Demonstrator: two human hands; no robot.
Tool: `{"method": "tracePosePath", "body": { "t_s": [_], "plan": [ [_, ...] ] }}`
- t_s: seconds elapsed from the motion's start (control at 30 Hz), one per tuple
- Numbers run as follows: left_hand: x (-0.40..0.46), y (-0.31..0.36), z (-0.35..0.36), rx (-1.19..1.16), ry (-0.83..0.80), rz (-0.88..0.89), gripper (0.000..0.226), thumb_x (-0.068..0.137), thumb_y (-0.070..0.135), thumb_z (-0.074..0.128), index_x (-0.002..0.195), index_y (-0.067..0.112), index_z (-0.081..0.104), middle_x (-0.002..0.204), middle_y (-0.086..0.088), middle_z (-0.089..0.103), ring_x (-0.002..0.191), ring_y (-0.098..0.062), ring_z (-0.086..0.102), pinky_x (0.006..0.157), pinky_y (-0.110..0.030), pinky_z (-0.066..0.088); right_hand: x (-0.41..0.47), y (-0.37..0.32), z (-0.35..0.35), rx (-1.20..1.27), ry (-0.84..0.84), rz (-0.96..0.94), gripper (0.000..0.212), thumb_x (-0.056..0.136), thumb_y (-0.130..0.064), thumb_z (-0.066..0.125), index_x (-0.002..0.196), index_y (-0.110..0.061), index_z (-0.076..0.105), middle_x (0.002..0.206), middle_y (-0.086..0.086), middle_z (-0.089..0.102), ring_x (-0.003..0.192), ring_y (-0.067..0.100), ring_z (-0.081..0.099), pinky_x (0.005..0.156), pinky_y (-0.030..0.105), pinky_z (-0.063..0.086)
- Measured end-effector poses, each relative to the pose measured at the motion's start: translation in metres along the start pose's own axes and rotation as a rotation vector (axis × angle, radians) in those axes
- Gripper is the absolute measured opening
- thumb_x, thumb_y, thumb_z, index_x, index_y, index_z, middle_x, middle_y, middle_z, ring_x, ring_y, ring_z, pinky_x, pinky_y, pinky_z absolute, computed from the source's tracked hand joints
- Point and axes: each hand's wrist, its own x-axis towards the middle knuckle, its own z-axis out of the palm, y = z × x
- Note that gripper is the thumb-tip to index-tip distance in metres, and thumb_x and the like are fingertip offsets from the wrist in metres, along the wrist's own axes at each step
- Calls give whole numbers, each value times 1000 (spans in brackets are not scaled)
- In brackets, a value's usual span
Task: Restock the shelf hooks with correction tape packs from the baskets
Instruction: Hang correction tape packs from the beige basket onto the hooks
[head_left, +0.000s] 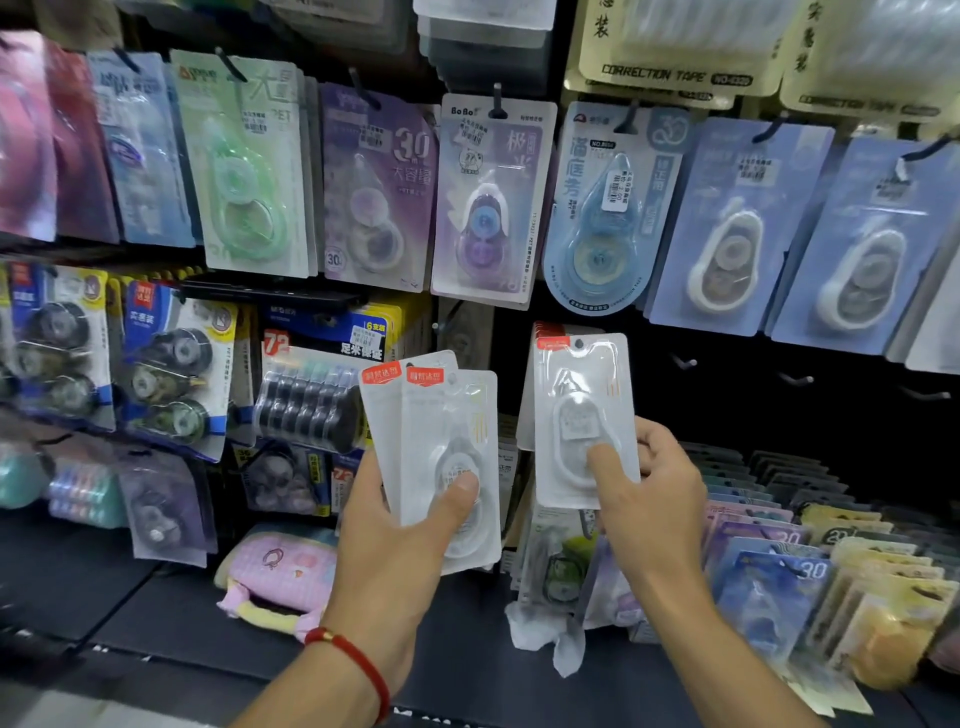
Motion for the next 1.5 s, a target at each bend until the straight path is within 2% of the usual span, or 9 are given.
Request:
{"method": "tracePosePath", "body": {
  "t_s": [0.37,0.47,0.57,0.67,0.77,0.93,1.03,1.17,1.5],
  "plan": [
    [0,-1,-4,-12,8,-19,59,70,36,87,124,42,67,118,10,77,110,-14,75,92,-44,61,12,17,3,-71,-26,13,16,95,-30,69,110,-35,67,85,-16,76,64,7,70,50,22,54],
    [0,-2,-3,-10,8,-24,55,75,29,88,125,40,66,119,10,77,110,-14,75,95,-46,60,35,30,17,-245,-120,38,38,103,-40,61,139,-31,58,117,-9,74,105,28,72,86,45,60],
    [-2,-5,0,-7,-4,-34,51,83,18,86,126,37,66,116,11,78,108,-12,75,93,-41,60,59,44,31,-336,-136,113,59,106,-43,56,158,-21,40,145,12,58,136,40,53,104,46,48],
    [-3,-6,5,-10,-12,-59,50,85,15,85,127,35,65,115,10,79,107,-12,76,92,-43,62,73,50,35,-433,-172,139,50,106,-40,57,152,-22,48,131,16,67,117,40,63,87,39,48],
    [-5,-7,9,-34,-39,-95,55,79,21,88,127,33,66,116,9,79,109,-15,76,93,-46,62,70,42,32,-602,-158,136,57,105,-41,58,155,-17,43,139,18,60,124,41,58,94,44,49],
    [-6,-5,11,-116,-104,-163,67,70,29,90,132,29,64,121,1,78,113,-24,75,93,-58,61,15,7,9,-151,-439,8,35,95,-64,54,114,-39,70,110,-14,75,106,8,70,88,28,55],
    [-8,-2,14,-158,-150,-204,71,68,30,89,134,26,63,123,-5,77,114,-30,74,94,-61,59,-16,-6,-4,-99,-636,-24,35,90,-62,64,118,-41,69,114,-18,75,105,5,71,88,27,59],
    [-14,3,19,-183,-214,-239,65,73,29,88,132,25,63,123,-7,77,112,-33,75,90,-59,61,-28,-5,-15,-80,-577,-33,21,98,-33,73,118,-34,67,108,-14,76,99,6,72,82,28,60],
    [-11,-1,11,-106,-83,-305,32,100,11,69,125,32,67,113,-1,80,100,-27,79,69,-42,64,14,-14,-28,-28,-276,74,12,104,-30,60,114,-35,55,111,-6,73,96,17,73,86,48,60]
  ]
}}
